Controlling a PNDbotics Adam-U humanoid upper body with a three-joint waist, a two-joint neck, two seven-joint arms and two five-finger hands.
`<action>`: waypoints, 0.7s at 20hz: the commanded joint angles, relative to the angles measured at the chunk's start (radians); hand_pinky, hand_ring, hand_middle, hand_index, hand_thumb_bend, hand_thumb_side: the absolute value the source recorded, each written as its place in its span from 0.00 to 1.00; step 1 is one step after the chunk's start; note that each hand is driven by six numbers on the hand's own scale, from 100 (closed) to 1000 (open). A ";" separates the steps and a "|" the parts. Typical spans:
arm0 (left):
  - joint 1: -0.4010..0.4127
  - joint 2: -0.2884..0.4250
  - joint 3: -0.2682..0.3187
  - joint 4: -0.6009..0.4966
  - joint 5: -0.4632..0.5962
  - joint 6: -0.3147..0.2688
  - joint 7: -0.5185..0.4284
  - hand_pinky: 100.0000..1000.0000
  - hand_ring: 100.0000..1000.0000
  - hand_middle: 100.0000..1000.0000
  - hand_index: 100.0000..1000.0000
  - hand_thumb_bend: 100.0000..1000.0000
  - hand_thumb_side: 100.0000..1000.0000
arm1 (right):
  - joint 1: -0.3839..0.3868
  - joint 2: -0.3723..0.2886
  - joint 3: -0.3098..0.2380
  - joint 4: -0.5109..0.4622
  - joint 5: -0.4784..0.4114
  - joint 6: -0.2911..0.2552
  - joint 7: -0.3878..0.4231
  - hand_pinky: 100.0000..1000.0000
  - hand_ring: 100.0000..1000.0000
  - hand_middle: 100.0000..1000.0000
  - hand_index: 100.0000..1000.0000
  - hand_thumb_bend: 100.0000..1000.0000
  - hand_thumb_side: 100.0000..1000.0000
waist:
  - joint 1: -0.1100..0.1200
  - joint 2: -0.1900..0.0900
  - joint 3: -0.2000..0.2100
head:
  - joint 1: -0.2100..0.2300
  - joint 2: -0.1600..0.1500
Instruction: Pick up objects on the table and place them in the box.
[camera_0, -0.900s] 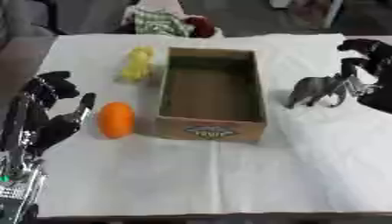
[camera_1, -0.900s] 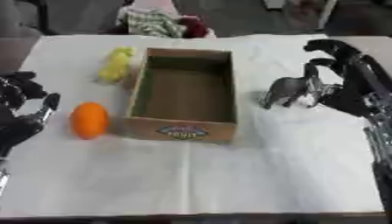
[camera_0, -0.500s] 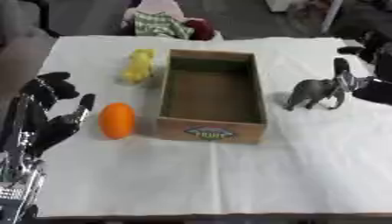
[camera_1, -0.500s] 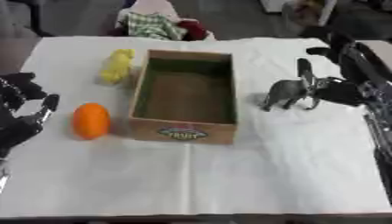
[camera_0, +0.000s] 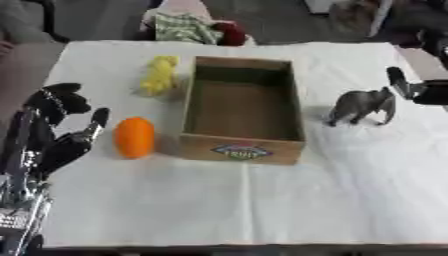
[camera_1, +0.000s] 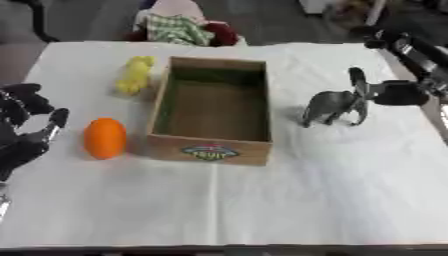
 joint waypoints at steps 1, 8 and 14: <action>-0.006 0.019 0.004 -0.016 0.003 -0.001 -0.003 0.65 0.53 0.47 0.68 0.39 0.00 | -0.037 -0.034 0.003 0.067 0.058 -0.039 0.001 0.93 1.00 0.90 0.96 0.00 0.14 | 0.001 -0.011 0.002 | 0.000 0.001; -0.006 0.019 0.003 -0.016 0.003 -0.001 -0.004 0.65 0.53 0.47 0.68 0.39 0.00 | -0.054 -0.008 0.017 0.176 0.193 -0.092 -0.019 0.93 1.00 0.89 0.96 0.00 0.16 | -0.001 -0.007 0.005 | 0.002 0.003; -0.005 0.018 0.003 -0.015 0.003 -0.001 -0.004 0.65 0.53 0.47 0.68 0.39 0.00 | -0.061 0.018 0.021 0.230 0.291 -0.124 -0.046 0.93 1.00 0.89 0.96 0.00 0.19 | -0.002 -0.007 0.007 | 0.001 0.004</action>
